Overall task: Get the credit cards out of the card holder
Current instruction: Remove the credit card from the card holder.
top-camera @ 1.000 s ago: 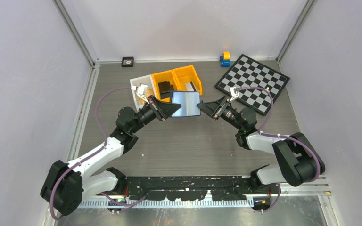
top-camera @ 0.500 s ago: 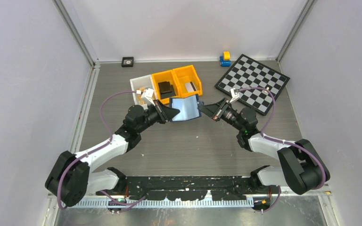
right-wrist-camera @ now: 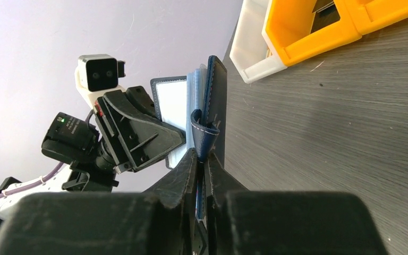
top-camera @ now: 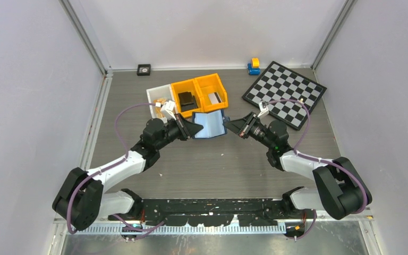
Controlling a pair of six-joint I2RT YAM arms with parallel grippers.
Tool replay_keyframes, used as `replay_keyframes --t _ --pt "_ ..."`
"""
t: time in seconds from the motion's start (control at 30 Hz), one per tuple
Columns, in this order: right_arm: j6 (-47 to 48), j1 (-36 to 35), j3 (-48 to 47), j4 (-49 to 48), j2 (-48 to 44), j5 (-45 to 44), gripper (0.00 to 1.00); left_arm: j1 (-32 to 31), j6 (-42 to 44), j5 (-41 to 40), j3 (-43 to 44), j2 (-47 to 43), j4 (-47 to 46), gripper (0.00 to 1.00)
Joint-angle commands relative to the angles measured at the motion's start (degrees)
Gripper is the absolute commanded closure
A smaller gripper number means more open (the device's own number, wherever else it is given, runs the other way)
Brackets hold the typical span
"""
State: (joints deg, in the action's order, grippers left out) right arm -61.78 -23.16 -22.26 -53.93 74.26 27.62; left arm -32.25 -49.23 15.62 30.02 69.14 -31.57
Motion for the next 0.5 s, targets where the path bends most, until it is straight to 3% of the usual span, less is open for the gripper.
replay_keyframes --t 0.0,0.23,0.47 --pt "0.83 -0.63 -2.23 -2.87 0.23 0.59 0.85 0.04 0.85 -0.45 1.02 -2.71 -0.86 0.99" --pt "1.68 -2.92 -3.86 -3.77 2.16 2.35 0.73 0.02 -0.06 0.40 0.70 -1.72 -2.47 1.00" --pt "2.80 -3.74 -3.56 -4.23 2.38 2.25 0.44 -0.01 0.37 -1.38 -0.58 -3.93 -2.53 1.00"
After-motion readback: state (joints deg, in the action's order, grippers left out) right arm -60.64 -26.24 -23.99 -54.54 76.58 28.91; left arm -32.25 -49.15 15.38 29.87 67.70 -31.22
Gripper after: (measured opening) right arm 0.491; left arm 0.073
